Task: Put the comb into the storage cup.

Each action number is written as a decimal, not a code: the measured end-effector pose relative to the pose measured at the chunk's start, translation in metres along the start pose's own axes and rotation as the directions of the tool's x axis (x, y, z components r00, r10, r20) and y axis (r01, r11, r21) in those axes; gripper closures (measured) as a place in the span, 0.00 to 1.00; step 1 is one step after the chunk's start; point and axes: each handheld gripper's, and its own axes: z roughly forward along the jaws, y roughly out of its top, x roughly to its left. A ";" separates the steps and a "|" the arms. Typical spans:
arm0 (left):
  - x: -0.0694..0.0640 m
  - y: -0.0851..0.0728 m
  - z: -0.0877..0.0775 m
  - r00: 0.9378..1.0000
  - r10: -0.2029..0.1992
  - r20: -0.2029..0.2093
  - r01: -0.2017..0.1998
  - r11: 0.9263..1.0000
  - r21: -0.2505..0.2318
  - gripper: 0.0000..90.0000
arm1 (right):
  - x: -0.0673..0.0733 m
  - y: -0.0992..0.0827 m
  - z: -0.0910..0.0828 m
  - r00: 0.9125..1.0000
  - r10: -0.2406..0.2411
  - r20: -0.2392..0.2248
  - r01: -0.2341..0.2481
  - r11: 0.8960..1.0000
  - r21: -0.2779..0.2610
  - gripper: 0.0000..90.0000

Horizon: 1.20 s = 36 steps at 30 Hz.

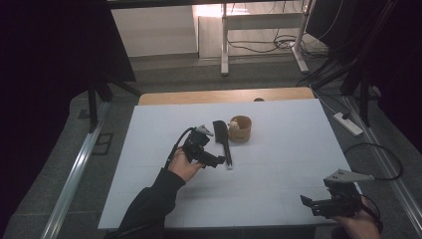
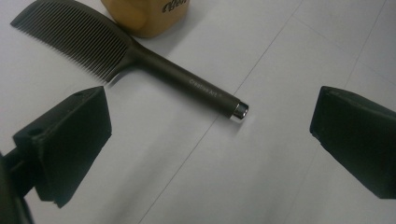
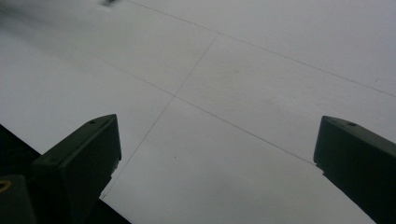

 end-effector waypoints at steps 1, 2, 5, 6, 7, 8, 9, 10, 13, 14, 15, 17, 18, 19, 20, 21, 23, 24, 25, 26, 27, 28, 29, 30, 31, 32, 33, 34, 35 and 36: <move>0.000 0.001 0.002 1.000 0.003 0.001 -0.003 1.000 0.001 0.00 | 0.000 0.000 0.000 1.000 0.000 0.000 0.000 1.000 0.000 0.02; 0.000 0.002 0.003 1.000 0.006 0.000 -0.006 1.000 0.005 0.00 | 0.000 0.000 0.000 1.000 0.000 0.000 0.000 1.000 0.000 0.02; 0.000 0.006 0.008 1.000 0.008 0.003 -0.008 1.000 0.008 0.00 | 0.000 0.000 0.000 1.000 0.000 0.000 0.000 1.000 0.001 0.02; 0.000 0.007 0.009 1.000 0.009 0.004 -0.009 1.000 0.009 0.00 | 0.000 0.000 0.000 1.000 -0.001 0.000 0.001 1.000 0.001 0.02; 0.000 0.008 0.011 1.000 0.012 0.004 -0.012 1.000 0.012 0.00 | 0.000 0.000 0.000 1.000 0.000 0.000 0.000 1.000 0.001 0.02; 0.001 0.009 0.012 1.000 0.011 0.008 -0.011 1.000 0.009 0.00 | 0.000 0.000 0.000 1.000 0.000 0.000 0.000 1.000 0.001 0.02; 0.001 0.010 0.014 1.000 0.011 0.013 -0.011 1.000 0.008 0.00 | 0.000 0.000 0.000 1.000 0.000 -0.001 0.000 1.000 0.001 0.02; 0.001 0.010 0.016 1.000 0.007 0.018 -0.007 1.000 0.007 0.00 | 0.000 0.000 0.000 1.000 0.000 -0.001 0.000 1.000 0.001 0.02; 0.001 0.013 0.022 1.000 0.011 0.028 -0.011 1.000 0.011 0.00 | 0.000 0.000 0.000 1.000 -0.001 0.000 0.001 1.000 0.002 0.02; 0.001 0.014 0.024 1.000 0.013 0.028 -0.014 1.000 0.014 0.00 | 0.000 0.000 0.000 1.000 -0.001 -0.001 0.001 1.000 0.002 0.02; 0.001 0.015 0.025 0.999 0.016 0.029 -0.016 1.000 0.017 0.00 | 0.000 0.000 0.000 1.000 -0.001 -0.001 0.001 1.000 0.002 0.02; 0.001 0.017 0.029 0.999 0.022 0.032 -0.023 0.999 0.022 0.00 | 0.000 0.000 0.000 1.000 -0.001 -0.001 0.001 1.000 0.002 0.02; 0.000 0.018 0.030 0.999 0.024 0.033 -0.025 0.999 0.024 0.00 | 0.000 0.000 0.000 1.000 0.000 -0.001 0.000 1.000 0.002 0.02; 0.000 0.019 0.032 0.999 0.023 0.035 -0.024 0.999 0.023 0.00 | 0.000 0.000 0.000 1.000 -0.001 -0.001 0.001 1.000 0.002 0.02; 0.000 0.020 0.033 0.999 0.028 0.035 -0.029 0.999 0.029 0.00 | 0.000 0.000 0.000 1.000 -0.001 -0.002 0.001 1.000 0.002 0.02; 0.000 0.021 0.035 0.999 0.033 0.033 -0.034 0.999 0.033 0.00 | 0.000 0.000 0.000 1.000 0.000 -0.002 0.000 1.000 0.003 0.02; -0.002 0.023 0.039 0.998 0.045 0.032 -0.046 0.998 0.042 0.00 | 0.000 0.000 0.000 1.000 0.000 -0.002 0.000 1.000 0.003 0.02; -0.002 0.024 0.040 0.998 0.046 0.030 -0.048 0.998 0.044 0.00 | 0.000 0.000 0.000 1.000 0.000 -0.002 0.000 1.000 0.003 0.02; -0.003 0.025 0.041 0.998 0.051 0.026 -0.052 0.998 0.045 0.01 | 0.000 0.000 0.000 1.000 0.000 -0.002 0.000 1.000 0.003 0.02; -0.003 0.025 0.042 0.998 0.052 0.021 -0.053 0.998 0.046 0.02 | 0.000 0.000 0.000 1.000 0.000 -0.003 0.000 1.000 0.003 0.02; -0.003 0.026 0.043 0.998 0.054 0.015 -0.054 0.997 0.046 0.05 | 0.000 0.000 0.000 1.000 0.000 -0.002 0.000 1.000 0.003 0.02; -0.003 0.026 0.043 0.998 0.054 0.007 -0.055 0.998 0.044 0.08 | 0.000 0.000 0.000 1.000 0.001 -0.003 -0.001 1.000 0.003 0.02; -0.003 0.026 0.044 0.999 0.055 0.000 -0.055 0.998 0.043 0.23 | 0.000 0.000 0.000 1.000 -0.001 -0.002 0.001 1.000 0.004 0.02; -0.003 0.025 0.044 0.999 0.054 -0.004 -0.054 0.998 0.045 0.23 | 0.000 0.000 0.000 1.000 -0.001 -0.002 0.001 1.000 0.004 0.02; -0.003 0.025 0.044 0.998 0.056 -0.008 -0.056 0.997 0.049 0.30 | 0.000 0.000 0.000 1.000 -0.002 -0.002 0.002 1.000 0.004 0.02; -0.003 0.025 0.045 0.998 0.057 -0.015 -0.056 0.997 0.052 0.38 | 0.000 0.000 0.000 1.000 -0.002 -0.001 0.002 1.000 0.005 0.02; -0.003 0.025 0.045 0.998 0.056 -0.013 -0.055 0.997 0.057 0.45 | 0.000 0.000 0.000 1.000 -0.003 -0.001 0.003 1.000 0.005 0.02; -0.003 0.026 0.046 0.998 0.055 -0.009 -0.055 0.997 0.059 0.55 | 0.000 0.000 0.000 1.000 -0.003 -0.001 0.003 1.000 0.004 0.02; -0.003 0.026 0.046 0.999 0.054 -0.008 -0.053 0.997 0.059 0.61 | 0.000 0.000 0.000 1.000 -0.003 -0.001 0.003 1.000 0.004 0.02; -0.003 0.026 0.046 0.999 0.051 -0.007 -0.050 0.997 0.057 0.68 | 0.000 0.000 0.000 1.000 -0.003 -0.001 0.003 1.000 0.004 0.02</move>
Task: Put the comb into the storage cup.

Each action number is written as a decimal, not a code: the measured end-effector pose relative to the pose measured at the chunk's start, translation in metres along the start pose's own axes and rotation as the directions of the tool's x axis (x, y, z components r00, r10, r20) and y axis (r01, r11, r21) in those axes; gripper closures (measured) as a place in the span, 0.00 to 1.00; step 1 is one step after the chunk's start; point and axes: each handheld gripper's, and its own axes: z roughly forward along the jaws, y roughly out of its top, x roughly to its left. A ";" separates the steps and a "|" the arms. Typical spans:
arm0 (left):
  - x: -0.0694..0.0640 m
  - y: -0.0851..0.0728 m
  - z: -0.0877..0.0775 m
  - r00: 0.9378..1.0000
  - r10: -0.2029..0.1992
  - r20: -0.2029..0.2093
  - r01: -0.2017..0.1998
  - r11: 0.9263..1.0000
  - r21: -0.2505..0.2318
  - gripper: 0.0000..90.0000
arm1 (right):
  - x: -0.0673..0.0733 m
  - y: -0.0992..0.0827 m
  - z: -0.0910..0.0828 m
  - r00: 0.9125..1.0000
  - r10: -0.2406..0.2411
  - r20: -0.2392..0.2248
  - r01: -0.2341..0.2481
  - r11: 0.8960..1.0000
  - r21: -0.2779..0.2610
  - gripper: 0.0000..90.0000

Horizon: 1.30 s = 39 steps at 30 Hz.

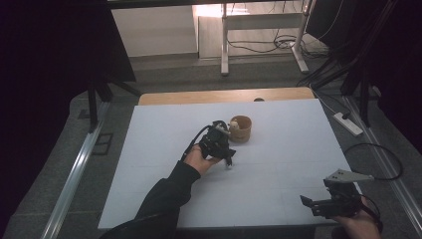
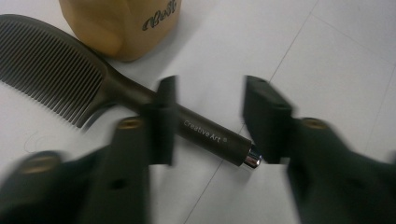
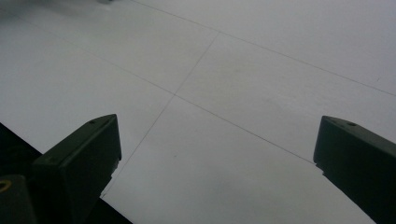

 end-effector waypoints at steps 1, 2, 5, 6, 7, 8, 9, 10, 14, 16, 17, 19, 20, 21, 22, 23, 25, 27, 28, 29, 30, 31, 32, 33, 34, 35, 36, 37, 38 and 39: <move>0.000 0.000 0.000 1.000 0.000 0.005 0.000 1.000 0.000 0.76 | 0.000 0.000 0.000 1.000 0.000 0.000 0.000 1.000 0.000 0.02; 0.000 0.000 0.000 1.000 -0.001 0.009 0.001 1.000 0.001 0.83 | 0.000 0.000 0.000 1.000 0.000 0.000 0.000 1.000 0.000 0.02; -0.002 0.000 0.001 1.000 0.001 0.011 -0.001 1.000 0.002 0.98 | 0.000 0.000 0.000 1.000 0.002 0.002 -0.002 1.000 0.002 0.02; -0.002 0.000 0.002 1.000 0.001 0.012 -0.001 1.000 0.003 0.98 | 0.000 0.000 0.000 1.000 0.003 0.003 -0.003 1.000 0.004 0.02; -0.003 0.001 0.003 1.000 0.002 0.015 -0.002 1.000 0.008 0.98 | 0.000 0.000 0.000 1.000 0.004 0.002 -0.004 1.000 0.005 0.02; -0.004 0.001 0.005 1.000 0.005 0.014 -0.005 1.000 0.010 0.98 | 0.000 0.000 0.000 1.000 0.004 0.002 -0.004 1.000 0.005 0.02; -0.005 0.001 0.006 1.000 0.006 0.013 -0.006 1.000 0.011 0.98 | 0.000 0.000 0.000 1.000 0.004 0.002 -0.004 1.000 0.005 0.02; -0.006 0.001 0.008 1.000 0.010 0.011 -0.010 1.000 0.014 0.98 | 0.000 0.000 0.000 1.000 0.003 0.002 -0.003 1.000 0.004 0.02; -0.008 0.001 0.016 1.000 0.021 0.005 -0.021 0.999 0.028 0.98 | 0.000 0.000 0.000 1.000 0.002 0.002 -0.002 1.000 0.006 0.03; -0.010 0.002 0.020 1.000 0.028 0.003 -0.028 0.999 0.039 0.98 | 0.000 0.000 0.000 1.000 0.002 0.003 -0.002 1.000 0.006 0.03; -0.011 0.002 0.022 1.000 0.031 0.002 -0.031 0.999 0.043 0.98 | 0.000 0.000 0.000 1.000 0.002 0.003 -0.002 1.000 0.006 0.03; -0.013 0.002 0.025 0.999 0.032 0.008 -0.032 0.998 0.050 0.98 | 0.000 0.000 0.000 1.000 0.002 0.003 -0.002 1.000 0.005 0.03; -0.013 0.001 0.026 0.999 0.032 0.008 -0.033 0.998 0.054 0.98 | 0.000 0.000 0.000 1.000 0.001 0.003 -0.001 1.000 0.004 0.03; -0.013 0.001 0.027 0.999 0.032 0.008 -0.032 0.998 0.057 0.98 | 0.000 0.000 0.000 1.000 0.001 0.003 -0.001 1.000 0.004 0.03; -0.013 0.001 0.027 1.000 0.031 0.007 -0.031 0.998 0.060 0.98 | 0.000 0.000 0.000 1.000 0.000 0.003 0.000 1.000 0.003 0.03; -0.013 0.000 0.027 0.999 0.034 -0.001 -0.034 0.997 0.064 0.98 | 0.000 0.000 0.000 1.000 -0.001 0.003 0.001 1.000 0.003 0.03; -0.012 -0.001 0.026 1.000 0.031 -0.001 -0.031 0.997 0.067 0.98 | 0.000 0.000 0.000 1.000 -0.002 0.003 0.002 1.000 0.002 0.03; -0.011 -0.002 0.027 1.000 0.025 0.006 -0.025 0.997 0.067 0.98 | 0.000 0.000 0.000 1.000 -0.003 0.003 0.003 1.000 0.004 0.03; -0.010 -0.003 0.027 1.000 0.022 0.006 -0.023 0.997 0.069 0.98 | 0.000 0.000 0.000 1.000 -0.004 0.004 0.004 1.000 0.005 0.03; -0.010 -0.004 0.028 1.000 0.019 0.009 -0.020 0.997 0.070 0.98 | 0.000 0.000 0.000 1.000 -0.006 0.004 0.005 1.000 0.006 0.03; -0.010 -0.004 0.028 1.000 0.017 0.014 -0.018 0.997 0.069 0.98 | 0.000 0.000 0.000 1.000 -0.007 0.004 0.007 1.000 0.006 0.03; -0.010 -0.004 0.028 1.000 0.018 0.014 -0.018 0.997 0.071 0.98 | 0.000 0.000 0.000 1.000 -0.008 0.005 0.008 1.000 0.008 0.03; -0.010 -0.004 0.028 1.000 0.019 0.011 -0.020 0.997 0.076 0.98 | 0.001 0.000 0.000 1.000 -0.008 0.005 0.008 1.000 0.008 0.03; -0.010 -0.004 0.028 1.000 0.018 0.009 -0.019 0.997 0.078 0.98 | 0.001 0.000 0.000 1.000 -0.008 0.005 0.008 1.000 0.008 0.03; -0.010 -0.004 0.027 1.000 0.014 0.009 -0.015 0.997 0.079 0.98 | 0.000 0.000 0.000 1.000 -0.008 0.005 0.008 1.000 0.008 0.03; -0.008 -0.004 0.026 1.000 0.015 0.011 -0.016 0.996 0.086 0.98 | 0.000 0.000 0.000 1.000 -0.007 0.004 0.007 1.000 0.007 0.03; -0.008 -0.005 0.026 1.000 0.006 0.008 -0.007 0.997 0.081 0.98 | 0.000 0.000 0.000 1.000 -0.008 0.004 0.008 1.000 0.007 0.03; -0.007 -0.005 0.026 1.000 0.003 0.006 -0.003 0.996 0.084 0.98 | 0.000 0.000 0.000 1.000 -0.008 0.004 0.008 1.000 0.008 0.03; -0.005 -0.006 0.025 1.000 0.001 0.003 -0.001 0.996 0.087 0.98 | 0.000 0.000 0.000 1.000 -0.008 0.004 0.008 1.000 0.008 0.03; -0.004 -0.007 0.024 1.000 -0.006 -0.001 0.006 0.996 0.086 0.98 | 0.001 0.000 0.000 1.000 -0.008 0.004 0.008 1.000 0.006 0.03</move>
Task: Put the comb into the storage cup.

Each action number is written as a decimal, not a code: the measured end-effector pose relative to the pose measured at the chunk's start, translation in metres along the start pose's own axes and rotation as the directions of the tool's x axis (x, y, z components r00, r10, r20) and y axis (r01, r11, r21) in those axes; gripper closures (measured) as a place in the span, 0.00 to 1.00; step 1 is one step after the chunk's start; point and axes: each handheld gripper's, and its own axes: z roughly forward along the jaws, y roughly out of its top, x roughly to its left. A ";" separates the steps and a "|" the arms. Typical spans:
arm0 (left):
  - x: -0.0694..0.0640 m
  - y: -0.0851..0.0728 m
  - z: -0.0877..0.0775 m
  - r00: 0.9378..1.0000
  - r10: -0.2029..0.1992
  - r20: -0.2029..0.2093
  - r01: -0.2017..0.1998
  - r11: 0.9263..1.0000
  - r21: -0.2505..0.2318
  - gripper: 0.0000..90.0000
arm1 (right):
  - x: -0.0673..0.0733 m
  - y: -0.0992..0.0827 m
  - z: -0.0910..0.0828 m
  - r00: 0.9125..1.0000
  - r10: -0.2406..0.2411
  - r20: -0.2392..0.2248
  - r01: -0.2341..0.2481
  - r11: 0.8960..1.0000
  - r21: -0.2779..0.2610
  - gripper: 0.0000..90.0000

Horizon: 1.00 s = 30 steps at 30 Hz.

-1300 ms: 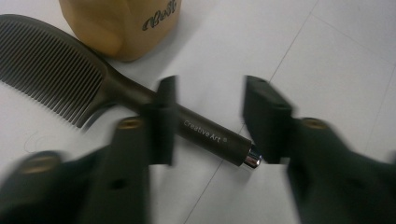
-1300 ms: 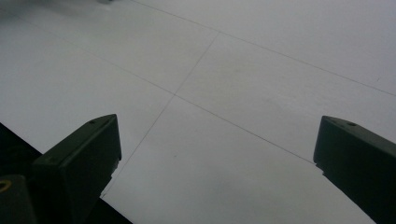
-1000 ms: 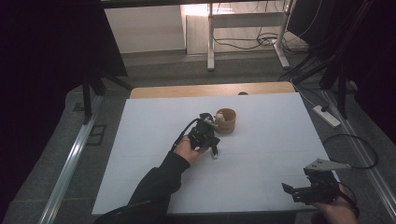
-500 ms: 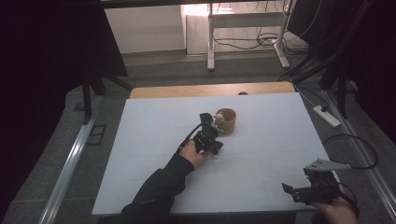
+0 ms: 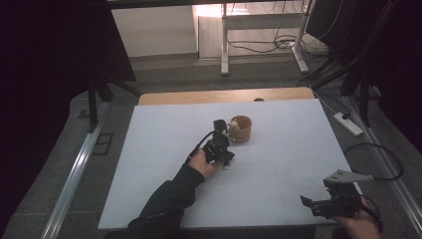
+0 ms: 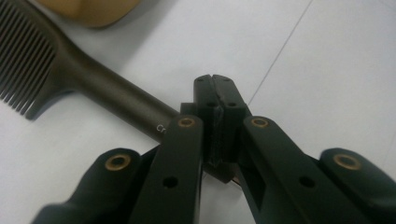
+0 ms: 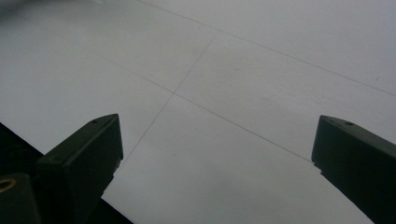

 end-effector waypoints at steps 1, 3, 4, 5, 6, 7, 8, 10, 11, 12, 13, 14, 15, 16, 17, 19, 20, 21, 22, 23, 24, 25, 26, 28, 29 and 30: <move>0.001 -0.001 -0.001 1.000 -0.002 -0.002 0.002 1.000 0.002 0.98 | 0.000 0.000 0.000 1.000 0.000 0.001 0.000 1.000 0.000 0.03; 0.004 -0.003 -0.003 1.000 -0.011 -0.008 0.011 1.000 0.006 0.98 | 0.000 0.000 0.000 1.000 0.000 0.001 0.000 1.000 0.000 0.03; 0.006 -0.004 -0.003 1.000 -0.016 -0.010 0.016 1.000 0.005 0.98 | 0.000 0.000 0.000 1.000 0.000 0.001 0.000 1.000 0.000 0.03; 0.008 -0.005 -0.004 1.000 -0.022 -0.011 0.022 1.000 0.005 0.98 | 0.000 0.000 0.000 1.000 -0.001 0.001 0.001 1.000 0.000 0.03; 0.009 -0.006 -0.005 1.000 -0.021 -0.014 0.021 1.000 0.009 0.98 | 0.000 0.000 0.000 1.000 -0.001 0.001 0.001 1.000 0.001 0.03; 0.011 -0.007 -0.006 1.000 -0.025 -0.014 0.025 1.000 0.011 0.98 | 0.000 0.000 0.000 1.000 -0.001 0.001 0.001 1.000 0.001 0.03; 0.012 -0.008 -0.007 0.999 -0.029 -0.014 0.029 1.000 0.011 0.98 | 0.000 0.000 0.000 1.000 -0.001 0.001 0.001 1.000 0.001 0.03; 0.014 -0.010 -0.008 0.999 -0.031 -0.018 0.031 0.999 0.017 0.98 | 0.000 0.000 0.000 1.000 -0.001 0.001 0.001 1.000 0.001 0.03; 0.014 -0.010 -0.009 0.999 -0.036 -0.020 0.036 0.999 0.016 0.98 | 0.000 0.000 0.000 1.000 -0.001 0.001 0.001 1.000 0.001 0.03; 0.015 -0.011 -0.010 0.999 -0.038 -0.025 0.038 0.999 0.017 0.98 | 0.000 0.000 0.000 1.000 -0.002 0.001 0.002 1.000 0.001 0.03; 0.016 -0.012 -0.010 0.999 -0.039 -0.029 0.040 0.999 0.021 0.98 | 0.000 0.000 0.000 1.000 -0.002 0.001 0.002 1.000 0.001 0.03; 0.018 -0.013 -0.011 0.999 -0.040 -0.034 0.041 0.999 0.027 0.98 | 0.000 0.000 0.000 1.000 -0.002 0.001 0.002 1.000 0.001 0.03; 0.019 -0.014 -0.012 0.998 -0.046 -0.036 0.047 0.999 0.025 0.98 | 0.000 0.000 0.000 1.000 -0.002 0.001 0.002 1.000 0.001 0.03; 0.022 -0.016 -0.013 0.998 -0.046 -0.040 0.047 0.998 0.031 0.98 | 0.000 0.000 0.000 1.000 -0.002 0.001 0.002 1.000 0.001 0.03; 0.023 -0.017 -0.013 0.998 -0.048 -0.042 0.050 0.998 0.030 0.98 | 0.000 0.000 0.000 1.000 -0.002 0.001 0.002 1.000 0.001 0.03; 0.026 -0.019 -0.014 0.997 -0.055 -0.055 0.057 0.998 0.035 0.98 | 0.001 0.000 0.000 1.000 -0.003 0.001 0.003 1.000 0.001 0.03; 0.027 -0.020 -0.015 0.997 -0.056 -0.060 0.059 0.998 0.039 0.98 | 0.001 0.000 0.000 1.000 -0.003 0.001 0.003 1.000 0.001 0.03; 0.029 -0.021 -0.016 0.996 -0.062 -0.062 0.064 0.997 0.037 0.98 | 0.001 0.000 0.000 1.000 -0.004 0.001 0.004 1.000 0.002 0.03; 0.031 -0.022 -0.017 0.996 -0.066 -0.065 0.069 0.997 0.038 0.98 | 0.001 0.000 0.000 1.000 -0.005 0.001 0.005 1.000 0.002 0.03; 0.033 -0.023 -0.018 0.995 -0.071 -0.069 0.074 0.997 0.036 0.98 | 0.001 0.000 0.000 1.000 -0.005 0.001 0.005 1.000 0.002 0.03; 0.035 -0.024 -0.019 0.995 -0.077 -0.071 0.079 0.996 0.035 0.98 | 0.001 0.000 0.000 1.000 -0.005 0.000 0.005 1.000 0.002 0.03; 0.037 -0.025 -0.020 0.994 -0.081 -0.073 0.084 0.996 0.035 0.98 | 0.001 0.000 0.000 1.000 -0.005 0.000 0.005 1.000 0.002 0.03; 0.039 -0.026 -0.021 0.994 -0.086 -0.074 0.089 0.995 0.033 0.98 | 0.001 0.000 0.000 1.000 -0.004 0.001 0.004 1.000 0.002 0.03; 0.042 -0.028 -0.022 0.993 -0.094 -0.076 0.097 0.995 0.030 0.98 | 0.001 0.000 0.000 1.000 -0.005 0.001 0.005 1.000 0.002 0.04; 0.043 -0.029 -0.022 0.992 -0.096 -0.078 0.099 0.995 0.032 0.98 | 0.001 0.000 0.000 1.000 -0.005 0.001 0.005 1.000 0.002 0.04; 0.044 -0.029 -0.023 0.992 -0.097 -0.081 0.100 0.995 0.032 0.98 | 0.001 0.000 0.000 1.000 -0.004 0.000 0.004 1.000 0.002 0.04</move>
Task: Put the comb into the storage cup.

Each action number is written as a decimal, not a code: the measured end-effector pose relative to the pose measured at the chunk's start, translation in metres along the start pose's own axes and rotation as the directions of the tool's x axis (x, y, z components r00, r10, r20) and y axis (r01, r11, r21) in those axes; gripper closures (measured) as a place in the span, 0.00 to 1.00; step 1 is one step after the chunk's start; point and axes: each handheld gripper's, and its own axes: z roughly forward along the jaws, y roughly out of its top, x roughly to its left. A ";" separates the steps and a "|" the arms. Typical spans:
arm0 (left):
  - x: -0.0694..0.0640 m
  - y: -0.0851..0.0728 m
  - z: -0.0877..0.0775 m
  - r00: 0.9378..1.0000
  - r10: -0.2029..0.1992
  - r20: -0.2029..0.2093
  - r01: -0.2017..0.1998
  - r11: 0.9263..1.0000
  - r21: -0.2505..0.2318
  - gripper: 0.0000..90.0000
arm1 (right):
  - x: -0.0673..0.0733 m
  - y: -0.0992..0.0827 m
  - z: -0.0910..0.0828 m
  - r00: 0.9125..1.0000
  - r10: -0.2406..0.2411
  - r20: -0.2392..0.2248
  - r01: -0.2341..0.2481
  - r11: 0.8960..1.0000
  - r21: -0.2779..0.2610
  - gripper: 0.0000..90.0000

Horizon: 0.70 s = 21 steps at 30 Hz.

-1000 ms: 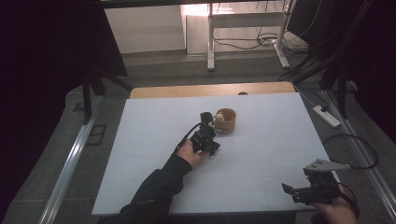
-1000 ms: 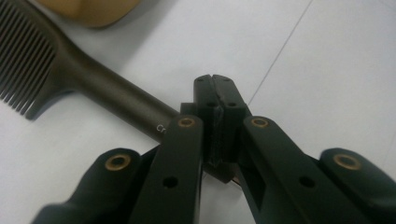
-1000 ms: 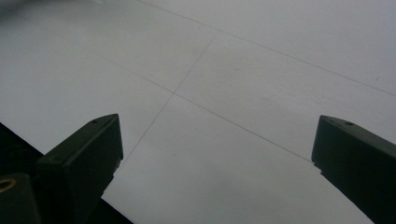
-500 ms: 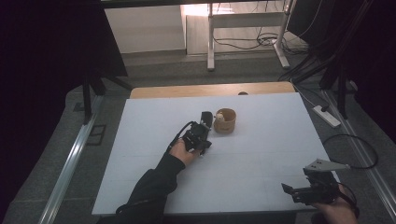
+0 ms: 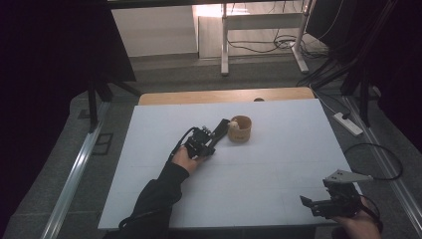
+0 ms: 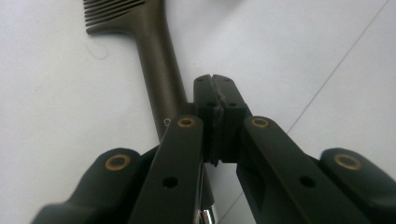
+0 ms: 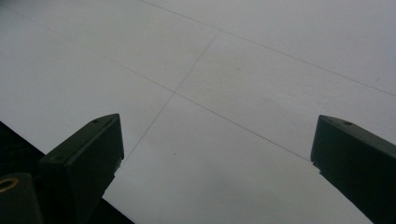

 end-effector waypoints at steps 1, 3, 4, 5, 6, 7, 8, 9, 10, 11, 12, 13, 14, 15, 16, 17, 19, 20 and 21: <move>0.001 0.000 0.000 1.000 0.000 -0.002 0.000 1.000 0.001 0.98 | 0.000 0.000 0.000 1.000 0.000 0.000 0.000 1.000 0.000 0.04; 0.002 -0.001 -0.001 1.000 -0.004 -0.005 0.004 1.000 0.001 0.98 | 0.000 0.000 0.000 1.000 0.000 0.000 0.000 1.000 0.000 0.04; 0.003 -0.001 -0.001 1.000 -0.007 -0.006 0.007 1.000 0.000 0.98 | 0.000 0.000 0.000 1.000 0.000 0.001 0.000 1.000 -0.001 0.04; 0.004 -0.001 -0.001 1.000 -0.009 -0.002 0.009 1.000 -0.002 0.98 | 0.000 0.000 0.000 1.000 0.001 0.001 -0.001 1.000 -0.001 0.04; 0.004 -0.002 -0.002 1.000 -0.011 0.002 0.011 1.000 -0.006 0.98 | 0.000 0.000 0.000 1.000 0.001 0.001 -0.001 1.000 0.000 0.04; 0.003 -0.001 -0.002 1.000 -0.011 0.007 0.011 1.000 -0.009 0.98 | 0.000 0.000 0.000 1.000 0.001 0.000 -0.001 1.000 0.000 0.04; 0.002 -0.001 -0.003 1.000 -0.007 0.009 0.007 1.000 -0.010 0.97 | 0.000 0.000 0.000 1.000 0.001 0.000 -0.001 1.000 0.000 0.04; 0.001 0.000 -0.004 1.000 -0.003 0.010 0.004 1.000 -0.015 0.96 | 0.000 0.000 0.000 1.000 0.001 0.000 -0.001 1.000 0.000 0.04; 0.000 0.001 -0.006 1.000 -0.002 0.012 0.002 1.000 -0.023 0.96 | 0.000 0.000 0.000 1.000 0.001 0.000 -0.001 1.000 0.000 0.04; -0.001 0.002 -0.009 1.000 -0.001 0.013 0.002 0.999 -0.033 0.95 | 0.000 0.000 0.000 1.000 0.001 0.000 -0.001 1.000 0.001 0.04; -0.001 0.003 -0.011 1.000 0.000 0.013 0.001 0.999 -0.041 0.94 | 0.000 0.000 0.000 1.000 0.002 0.001 -0.002 1.000 0.001 0.04; -0.002 0.004 -0.014 1.000 0.000 0.011 0.001 0.999 -0.050 0.93 | 0.000 0.000 0.000 1.000 0.002 0.001 -0.002 1.000 0.001 0.04; -0.002 0.005 -0.017 1.000 -0.002 0.011 0.002 0.998 -0.056 0.91 | 0.000 0.000 0.000 1.000 0.002 0.001 -0.002 1.000 0.001 0.04; -0.002 0.005 -0.019 1.000 -0.008 0.011 0.009 0.998 -0.066 0.89 | 0.000 0.000 0.000 1.000 0.002 0.000 -0.002 1.000 0.001 0.04; -0.001 0.006 -0.021 1.000 -0.012 0.012 0.012 0.997 -0.071 0.87 | 0.000 0.000 0.000 1.000 0.002 0.000 -0.002 1.000 0.002 0.04; 0.000 0.006 -0.023 1.000 -0.018 0.011 0.019 0.997 -0.075 0.85 | 0.000 0.000 0.000 1.000 0.002 0.000 -0.002 1.000 0.002 0.04; 0.003 0.006 -0.026 0.999 -0.031 0.011 0.032 0.996 -0.082 0.80 | 0.000 0.000 0.000 1.000 0.002 0.001 -0.002 1.000 0.002 0.04; 0.004 0.005 -0.027 0.999 -0.039 0.014 0.040 0.996 -0.084 0.77 | 0.000 0.000 0.000 1.000 0.002 0.001 -0.002 1.000 0.003 0.04; 0.006 0.005 -0.028 0.999 -0.045 0.014 0.046 0.995 -0.086 0.74 | 0.000 0.000 0.000 1.000 0.001 0.001 -0.001 1.000 0.003 0.04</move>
